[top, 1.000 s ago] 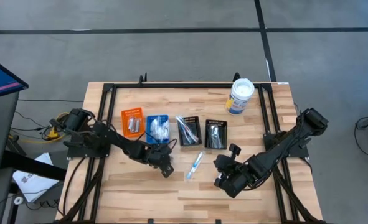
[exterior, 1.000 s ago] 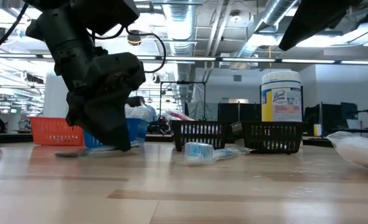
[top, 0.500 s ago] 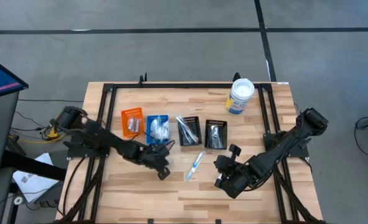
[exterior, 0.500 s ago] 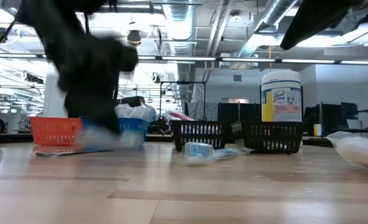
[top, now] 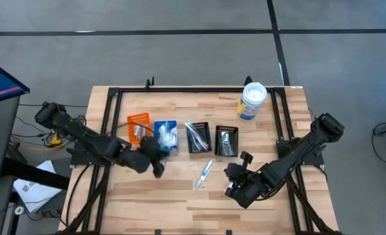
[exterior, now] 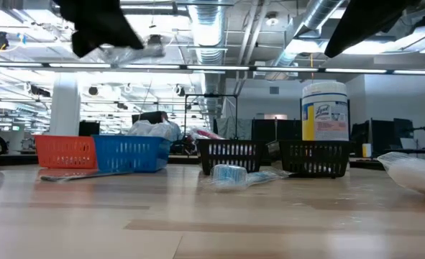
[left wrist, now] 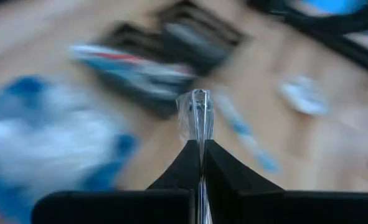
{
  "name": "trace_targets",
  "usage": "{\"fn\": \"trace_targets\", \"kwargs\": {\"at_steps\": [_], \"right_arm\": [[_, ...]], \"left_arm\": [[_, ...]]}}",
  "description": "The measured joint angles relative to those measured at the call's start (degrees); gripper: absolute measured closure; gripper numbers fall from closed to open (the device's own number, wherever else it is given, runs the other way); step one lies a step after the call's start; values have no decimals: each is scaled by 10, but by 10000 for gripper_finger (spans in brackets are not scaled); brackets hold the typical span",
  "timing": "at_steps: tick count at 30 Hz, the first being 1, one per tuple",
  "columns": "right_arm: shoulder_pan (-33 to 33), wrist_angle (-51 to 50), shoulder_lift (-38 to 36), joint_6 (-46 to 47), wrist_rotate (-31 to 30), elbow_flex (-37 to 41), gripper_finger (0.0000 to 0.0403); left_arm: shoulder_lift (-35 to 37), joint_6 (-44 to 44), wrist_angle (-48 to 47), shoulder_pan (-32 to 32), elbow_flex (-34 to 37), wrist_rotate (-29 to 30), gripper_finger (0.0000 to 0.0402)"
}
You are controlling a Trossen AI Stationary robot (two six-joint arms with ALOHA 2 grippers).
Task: Pick & Place Travel size toiletries
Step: Put the nail clippers into the orange bin
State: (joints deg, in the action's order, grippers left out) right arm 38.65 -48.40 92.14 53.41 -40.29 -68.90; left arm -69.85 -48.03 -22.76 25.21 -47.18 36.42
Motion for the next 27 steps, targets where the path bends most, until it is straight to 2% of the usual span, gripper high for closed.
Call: {"fn": "trace_targets", "kwargs": {"at_steps": [4,7,10,19,23,27], "right_arm": [[0,0,0,0,0,0,403],[0,0,0,0,0,0,403],[0,0,0,0,0,0,403],[0,7,0,-14,-1,0,403],[0,7,0,-15,-2,0,403],[0,7,0,-15,-2,0,403]], "left_arm": [[48,-80,-153,-46,0,55,401],[76,-128,-249,-93,3,61,401],[100,-148,-285,-150,23,55,401],[117,-161,-265,-334,134,-54,398],[117,-111,-194,-385,175,-92,398],[117,-70,-145,-407,203,-122,395]]}}
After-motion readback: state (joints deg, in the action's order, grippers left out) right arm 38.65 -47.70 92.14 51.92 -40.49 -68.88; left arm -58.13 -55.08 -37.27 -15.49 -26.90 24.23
